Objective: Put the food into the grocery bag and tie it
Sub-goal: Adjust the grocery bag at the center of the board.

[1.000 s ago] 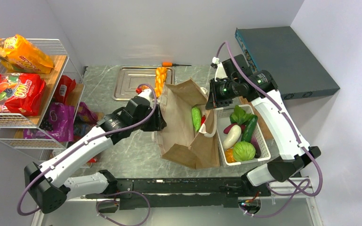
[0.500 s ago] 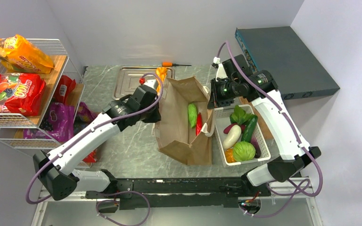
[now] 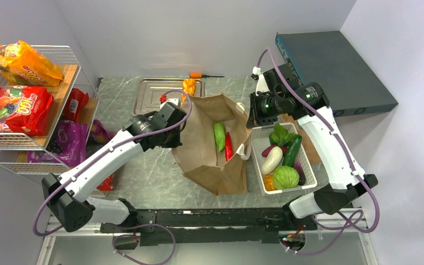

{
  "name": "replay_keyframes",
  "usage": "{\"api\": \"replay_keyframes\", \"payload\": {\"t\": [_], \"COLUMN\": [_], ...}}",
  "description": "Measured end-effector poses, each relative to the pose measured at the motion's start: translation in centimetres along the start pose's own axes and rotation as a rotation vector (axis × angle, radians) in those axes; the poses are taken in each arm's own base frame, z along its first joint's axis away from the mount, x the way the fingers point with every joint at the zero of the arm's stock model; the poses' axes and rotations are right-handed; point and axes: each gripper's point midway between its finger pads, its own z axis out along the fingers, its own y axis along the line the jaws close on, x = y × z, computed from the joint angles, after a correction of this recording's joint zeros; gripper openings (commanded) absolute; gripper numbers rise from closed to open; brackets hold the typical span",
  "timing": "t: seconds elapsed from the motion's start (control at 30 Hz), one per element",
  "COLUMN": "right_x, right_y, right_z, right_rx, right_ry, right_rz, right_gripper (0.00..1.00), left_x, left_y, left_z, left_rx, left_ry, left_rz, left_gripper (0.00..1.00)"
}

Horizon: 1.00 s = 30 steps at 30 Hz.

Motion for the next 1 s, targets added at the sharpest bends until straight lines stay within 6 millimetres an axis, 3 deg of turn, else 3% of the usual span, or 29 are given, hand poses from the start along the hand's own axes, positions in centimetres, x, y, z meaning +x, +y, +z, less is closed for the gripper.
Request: {"api": "replay_keyframes", "payload": {"t": [0.1,0.3,0.57,0.67,0.8,1.0], "right_x": [-0.4,-0.6,-0.8,-1.0,-1.1,-0.3], "right_y": [0.2,0.1,-0.8,-0.9,-1.0,-1.5], "right_z": [-0.5,-0.5,-0.2,0.0,0.4,2.0], "right_rx": [-0.003,0.002,0.062,0.069,0.077,0.084], "right_ry": [-0.016,-0.018,-0.01,-0.01,-0.001,0.023], "right_rz": [-0.006,-0.005,0.033,0.043,0.052,0.066], "right_gripper": [0.0,0.0,0.0,0.0,0.0,0.0], "left_x": [0.0,-0.7,-2.9,-3.5,-4.1,-9.0], "left_y": [0.1,-1.6,-5.9,-6.6,-6.6,-5.9], "left_z": [0.0,-0.3,-3.0,-3.6,-4.3,-7.6], "left_rx": [-0.006,0.083,0.359,0.405,0.407,0.412], "left_ry": [0.0,-0.014,-0.125,-0.149,-0.164,-0.291], "left_rz": [0.001,0.021,0.039,0.05,0.068,0.032], "left_gripper": [0.0,0.31,0.57,0.69,0.78,0.87]}}
